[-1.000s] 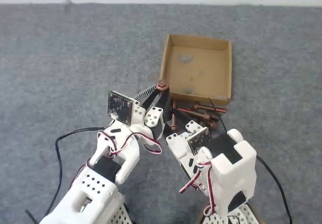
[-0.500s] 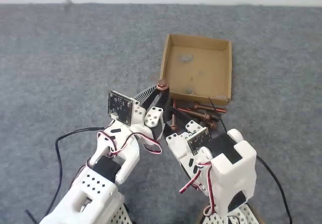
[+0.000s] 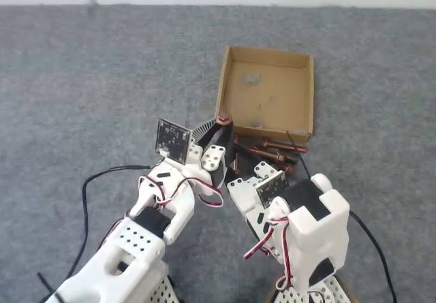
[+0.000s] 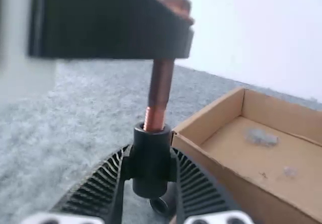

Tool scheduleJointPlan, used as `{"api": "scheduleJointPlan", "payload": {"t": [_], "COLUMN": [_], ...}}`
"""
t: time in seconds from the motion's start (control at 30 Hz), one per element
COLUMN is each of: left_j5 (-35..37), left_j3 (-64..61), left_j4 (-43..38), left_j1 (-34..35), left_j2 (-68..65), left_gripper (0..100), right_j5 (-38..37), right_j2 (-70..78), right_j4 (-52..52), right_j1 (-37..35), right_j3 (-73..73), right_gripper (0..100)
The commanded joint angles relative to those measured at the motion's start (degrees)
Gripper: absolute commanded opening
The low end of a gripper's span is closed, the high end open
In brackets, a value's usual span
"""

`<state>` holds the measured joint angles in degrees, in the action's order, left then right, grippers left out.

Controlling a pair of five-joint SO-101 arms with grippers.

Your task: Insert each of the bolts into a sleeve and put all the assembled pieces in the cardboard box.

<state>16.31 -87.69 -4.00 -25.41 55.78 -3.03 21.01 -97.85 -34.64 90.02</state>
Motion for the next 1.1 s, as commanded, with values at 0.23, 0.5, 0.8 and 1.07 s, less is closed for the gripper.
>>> {"api": "scheduleJointPlan", "payload": {"t": [0.23,0.5,0.8,1.07], "left_j5": [-0.79,-0.88,-0.97,-0.97], "left_j3": [-0.13,1.71,5.05,6.02], "left_j4": [-1.05,-0.97,-1.23,-1.32], "left_j1": [0.09,0.09,0.18,0.0], "left_j2": [0.88,-5.8,-16.09,-19.16], "left_gripper": [1,1,1,2], "right_j5": [-0.62,-0.7,-0.35,-0.26], "right_j2": [-3.65,-3.65,-8.13,-8.84], "right_j4": [-2.07,-2.15,-1.89,-1.71], "right_j1": [1.98,2.15,4.7,5.23], "right_j3": [-0.62,-0.62,0.44,0.26], "right_gripper": [0.6,0.6,0.6,0.6]}}
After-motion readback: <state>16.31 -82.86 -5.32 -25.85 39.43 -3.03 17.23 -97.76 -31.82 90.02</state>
